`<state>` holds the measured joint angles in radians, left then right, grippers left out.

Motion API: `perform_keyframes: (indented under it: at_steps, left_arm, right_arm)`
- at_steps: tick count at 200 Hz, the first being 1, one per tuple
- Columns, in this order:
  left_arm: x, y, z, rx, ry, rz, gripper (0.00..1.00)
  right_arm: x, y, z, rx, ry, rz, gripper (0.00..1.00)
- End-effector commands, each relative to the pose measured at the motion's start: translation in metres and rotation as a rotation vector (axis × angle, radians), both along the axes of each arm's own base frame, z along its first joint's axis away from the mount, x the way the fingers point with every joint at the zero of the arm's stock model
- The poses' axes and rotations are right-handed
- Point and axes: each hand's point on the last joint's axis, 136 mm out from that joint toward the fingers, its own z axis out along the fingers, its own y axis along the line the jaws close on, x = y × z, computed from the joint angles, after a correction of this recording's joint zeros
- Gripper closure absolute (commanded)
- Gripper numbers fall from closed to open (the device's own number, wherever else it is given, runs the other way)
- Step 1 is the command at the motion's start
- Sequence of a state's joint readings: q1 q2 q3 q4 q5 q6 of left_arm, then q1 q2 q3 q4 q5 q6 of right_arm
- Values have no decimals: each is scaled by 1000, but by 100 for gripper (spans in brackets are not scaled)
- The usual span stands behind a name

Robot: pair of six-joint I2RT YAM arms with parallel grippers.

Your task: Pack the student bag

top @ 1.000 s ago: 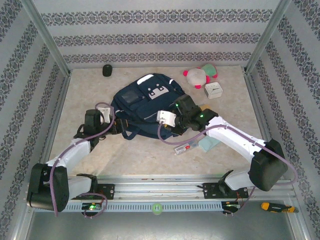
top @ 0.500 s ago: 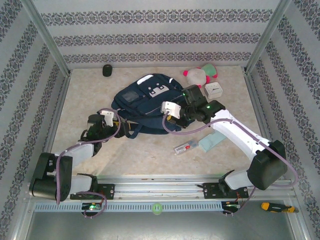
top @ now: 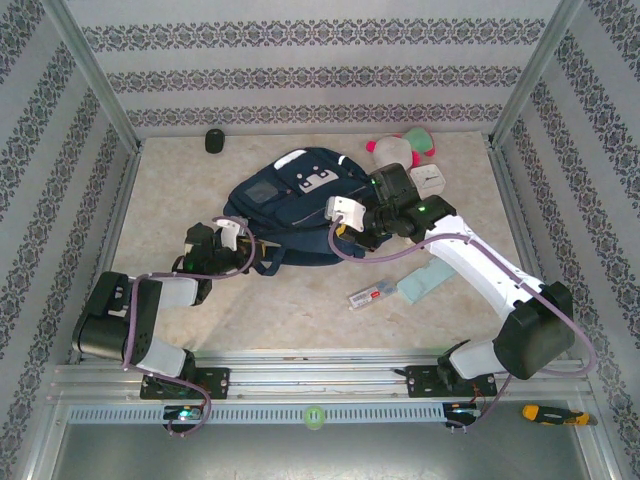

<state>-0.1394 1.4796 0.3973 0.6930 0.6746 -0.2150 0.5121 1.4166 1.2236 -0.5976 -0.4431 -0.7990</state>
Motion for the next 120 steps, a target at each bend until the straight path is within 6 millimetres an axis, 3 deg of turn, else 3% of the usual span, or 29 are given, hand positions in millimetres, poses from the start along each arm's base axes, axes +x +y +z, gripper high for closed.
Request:
perform_keyframes:
  at_steps: [1, 30, 96, 120]
  left_arm:
    - [3, -16, 42, -39, -156, -79, 98]
    - [-7, -21, 55, 17, -120, -101, 100]
    - [-68, -74, 92, 32, -81, -408, 100]
    - [-84, -89, 94, 51, -65, -504, 100]
  right_arm:
    - [12, 8, 32, 82, -45, -27, 100]
    - [14, 12, 17, 46, -39, -84, 100]
    - [37, 47, -5, 89, -36, -231, 100]
    - [39, 58, -10, 100, -36, -226, 100]
